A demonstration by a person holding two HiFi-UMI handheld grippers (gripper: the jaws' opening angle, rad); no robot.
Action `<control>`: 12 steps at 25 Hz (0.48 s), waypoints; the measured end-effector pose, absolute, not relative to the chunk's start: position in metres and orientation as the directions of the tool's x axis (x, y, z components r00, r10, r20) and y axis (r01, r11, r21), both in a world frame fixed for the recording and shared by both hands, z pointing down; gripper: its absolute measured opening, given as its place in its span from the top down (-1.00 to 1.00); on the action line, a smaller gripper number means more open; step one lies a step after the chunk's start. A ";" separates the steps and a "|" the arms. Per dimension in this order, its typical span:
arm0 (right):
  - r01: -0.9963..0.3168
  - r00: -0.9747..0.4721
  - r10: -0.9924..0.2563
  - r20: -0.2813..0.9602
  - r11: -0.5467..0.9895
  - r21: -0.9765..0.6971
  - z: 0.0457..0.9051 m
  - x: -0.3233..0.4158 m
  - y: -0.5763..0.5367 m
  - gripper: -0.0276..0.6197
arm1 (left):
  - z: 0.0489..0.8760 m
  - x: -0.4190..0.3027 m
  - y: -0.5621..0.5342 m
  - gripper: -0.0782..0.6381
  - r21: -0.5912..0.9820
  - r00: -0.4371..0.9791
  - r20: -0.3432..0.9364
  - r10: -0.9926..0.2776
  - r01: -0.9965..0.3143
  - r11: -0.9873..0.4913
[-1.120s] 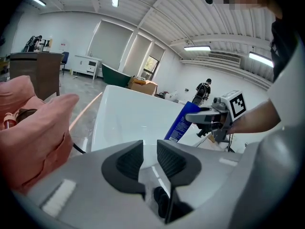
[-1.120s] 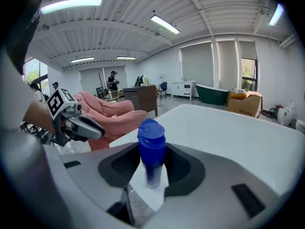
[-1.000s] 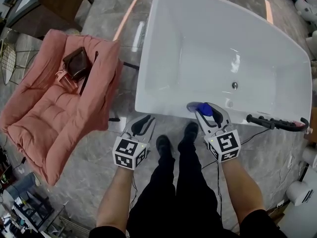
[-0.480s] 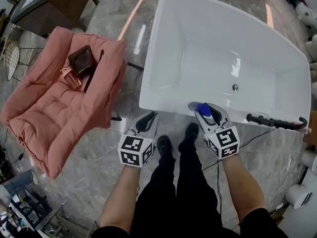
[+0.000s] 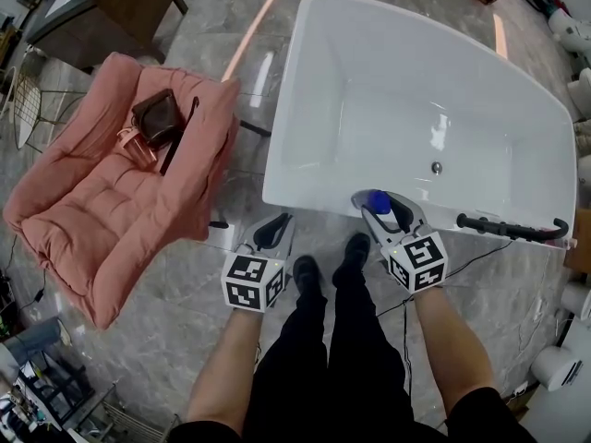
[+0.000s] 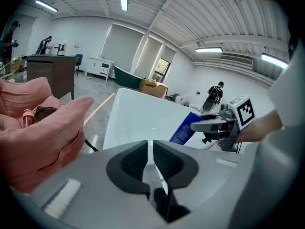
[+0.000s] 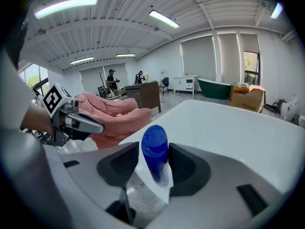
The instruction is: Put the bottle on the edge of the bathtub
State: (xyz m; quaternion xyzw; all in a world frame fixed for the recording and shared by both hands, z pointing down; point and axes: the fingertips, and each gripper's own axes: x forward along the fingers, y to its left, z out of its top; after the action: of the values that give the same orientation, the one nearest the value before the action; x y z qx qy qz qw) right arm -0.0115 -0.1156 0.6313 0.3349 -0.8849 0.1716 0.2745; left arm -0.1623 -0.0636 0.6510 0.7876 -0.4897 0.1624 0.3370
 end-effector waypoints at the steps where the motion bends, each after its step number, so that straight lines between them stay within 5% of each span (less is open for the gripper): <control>1: -0.690 -0.624 -0.501 0.600 0.714 -0.122 0.630 -0.011 -0.116 0.39 | 0.650 -0.163 -0.064 0.66 0.371 0.467 0.587 -0.661 -0.881 -0.293; 12: -0.711 -0.626 -0.528 0.573 0.689 -0.142 0.588 -0.004 -0.118 0.37 | 0.607 -0.164 -0.067 0.66 0.348 0.459 0.569 -0.682 -0.886 -0.305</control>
State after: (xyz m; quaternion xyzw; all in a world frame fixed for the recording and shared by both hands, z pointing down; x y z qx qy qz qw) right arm -0.0043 -0.1178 0.5879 0.3508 -0.8834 0.1807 0.2528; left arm -0.1641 -0.0673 0.6074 0.7920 -0.4952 0.1595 0.3196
